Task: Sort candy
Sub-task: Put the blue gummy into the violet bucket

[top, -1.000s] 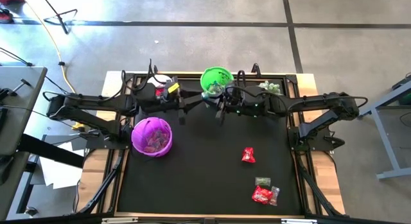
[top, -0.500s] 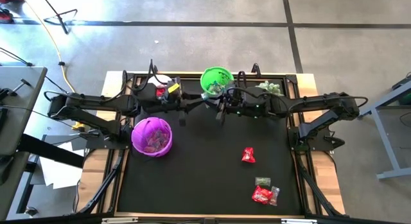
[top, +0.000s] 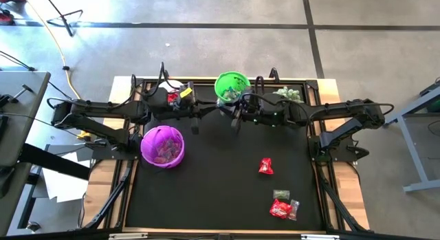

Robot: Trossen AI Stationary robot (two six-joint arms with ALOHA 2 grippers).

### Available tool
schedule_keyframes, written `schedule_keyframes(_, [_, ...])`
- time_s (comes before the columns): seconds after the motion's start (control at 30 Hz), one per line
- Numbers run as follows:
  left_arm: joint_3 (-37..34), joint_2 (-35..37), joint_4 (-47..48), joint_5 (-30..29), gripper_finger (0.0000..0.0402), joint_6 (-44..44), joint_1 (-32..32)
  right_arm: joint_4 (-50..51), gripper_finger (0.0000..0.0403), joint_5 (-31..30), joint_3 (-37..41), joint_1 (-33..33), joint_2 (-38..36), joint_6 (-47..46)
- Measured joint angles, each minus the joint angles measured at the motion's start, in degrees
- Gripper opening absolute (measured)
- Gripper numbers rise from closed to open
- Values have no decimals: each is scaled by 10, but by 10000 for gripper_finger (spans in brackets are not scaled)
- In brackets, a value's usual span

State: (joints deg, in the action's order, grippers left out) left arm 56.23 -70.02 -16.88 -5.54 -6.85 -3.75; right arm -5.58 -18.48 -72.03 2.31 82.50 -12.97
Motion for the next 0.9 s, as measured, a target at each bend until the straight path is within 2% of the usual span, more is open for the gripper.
schedule_keyframes(0.23, [0,1,0,0,1,0,0,7,148,-32,0,1,0,6])
schedule_keyframes(0.4, [-1,3,19,0,0,7,0,56,190,-50,-1,1,-3,-13])
schedule_keyframes(0.57, [0,28,47,-37,1,35,-4,105,199,-36,0,2,-4,-64])
schedule_keyframes(0.73, [0,54,80,-40,1,22,-9,114,200,-21,0,4,-5,-81])
schedule_keyframes(0.83, [1,88,161,-33,1,-12,-9,131,200,-20,0,7,-5,-78])
schedule_keyframes(0.9, [1,114,263,-20,1,-39,-6,150,200,-20,0,9,-7,-95])
